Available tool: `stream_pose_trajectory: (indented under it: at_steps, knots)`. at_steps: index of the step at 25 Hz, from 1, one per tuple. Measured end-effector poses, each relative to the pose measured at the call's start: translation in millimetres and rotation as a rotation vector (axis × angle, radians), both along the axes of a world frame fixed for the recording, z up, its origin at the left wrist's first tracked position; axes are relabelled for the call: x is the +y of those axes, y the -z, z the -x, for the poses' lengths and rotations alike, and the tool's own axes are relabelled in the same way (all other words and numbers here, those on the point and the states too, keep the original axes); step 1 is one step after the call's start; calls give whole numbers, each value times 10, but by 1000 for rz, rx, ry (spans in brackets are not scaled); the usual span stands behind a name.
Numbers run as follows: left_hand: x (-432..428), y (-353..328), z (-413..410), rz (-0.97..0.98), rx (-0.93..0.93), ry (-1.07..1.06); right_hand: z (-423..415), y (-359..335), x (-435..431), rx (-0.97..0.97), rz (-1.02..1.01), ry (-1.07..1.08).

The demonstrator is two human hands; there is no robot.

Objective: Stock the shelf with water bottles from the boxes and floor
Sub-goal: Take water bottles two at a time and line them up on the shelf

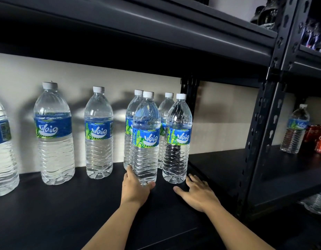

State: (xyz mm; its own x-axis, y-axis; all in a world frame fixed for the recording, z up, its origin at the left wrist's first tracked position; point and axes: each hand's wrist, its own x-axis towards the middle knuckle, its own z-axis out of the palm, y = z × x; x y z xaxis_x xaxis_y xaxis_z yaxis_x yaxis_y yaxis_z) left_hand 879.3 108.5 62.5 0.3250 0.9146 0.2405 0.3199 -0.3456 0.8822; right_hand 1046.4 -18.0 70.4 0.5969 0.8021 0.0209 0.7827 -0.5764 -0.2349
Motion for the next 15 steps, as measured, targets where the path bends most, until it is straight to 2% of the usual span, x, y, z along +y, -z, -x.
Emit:
stream_pose_trajectory:
  at_steps: [5,8,10,13,15]
  knots:
    - [-56,-83,98,85,9,0,85,-50,-56,-16,-128,67]
    - [-145,-102,221,119,4,-15,190,-61,-82,-191,-178,153]
    - [-210,-87,366,138,-78,-30,289,-61,-117,-271,-195,156]
    - [-419,-116,717,255,-153,75,533,-14,-180,-87,-247,159]
    - [-591,-145,1029,258,-144,194,867,75,-236,35,-355,137]
